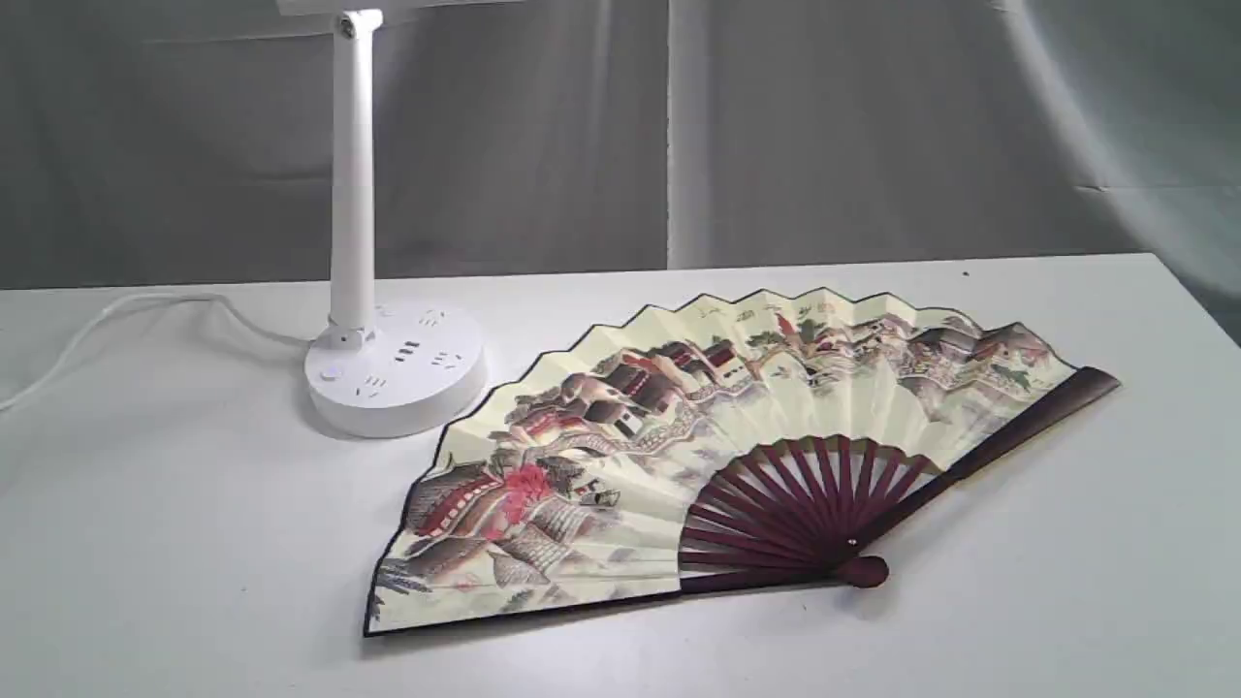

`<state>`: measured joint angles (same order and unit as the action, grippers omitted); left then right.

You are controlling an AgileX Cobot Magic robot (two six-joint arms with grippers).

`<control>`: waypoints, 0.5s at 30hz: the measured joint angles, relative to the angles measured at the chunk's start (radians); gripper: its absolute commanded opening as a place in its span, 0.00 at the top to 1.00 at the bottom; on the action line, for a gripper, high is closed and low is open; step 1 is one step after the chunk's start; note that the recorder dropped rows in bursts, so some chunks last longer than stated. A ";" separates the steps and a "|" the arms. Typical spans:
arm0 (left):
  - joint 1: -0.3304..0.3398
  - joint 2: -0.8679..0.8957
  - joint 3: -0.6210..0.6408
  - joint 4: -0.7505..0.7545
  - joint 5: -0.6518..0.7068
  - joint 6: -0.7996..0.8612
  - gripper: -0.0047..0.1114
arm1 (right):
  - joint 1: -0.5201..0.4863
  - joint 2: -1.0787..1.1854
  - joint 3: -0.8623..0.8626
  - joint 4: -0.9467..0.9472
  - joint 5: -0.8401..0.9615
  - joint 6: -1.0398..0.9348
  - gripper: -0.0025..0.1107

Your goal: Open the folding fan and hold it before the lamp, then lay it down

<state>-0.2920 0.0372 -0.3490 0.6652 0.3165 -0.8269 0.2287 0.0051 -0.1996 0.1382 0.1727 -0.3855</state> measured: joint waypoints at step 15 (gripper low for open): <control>0.000 0.000 0.000 0.000 0.000 0.000 0.96 | 0.000 0.000 0.194 -0.138 -0.251 -0.005 0.98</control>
<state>-0.2920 0.0372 -0.3490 0.6652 0.3165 -0.8269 0.2287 0.0051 -0.0053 0.0000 -0.0779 -0.3906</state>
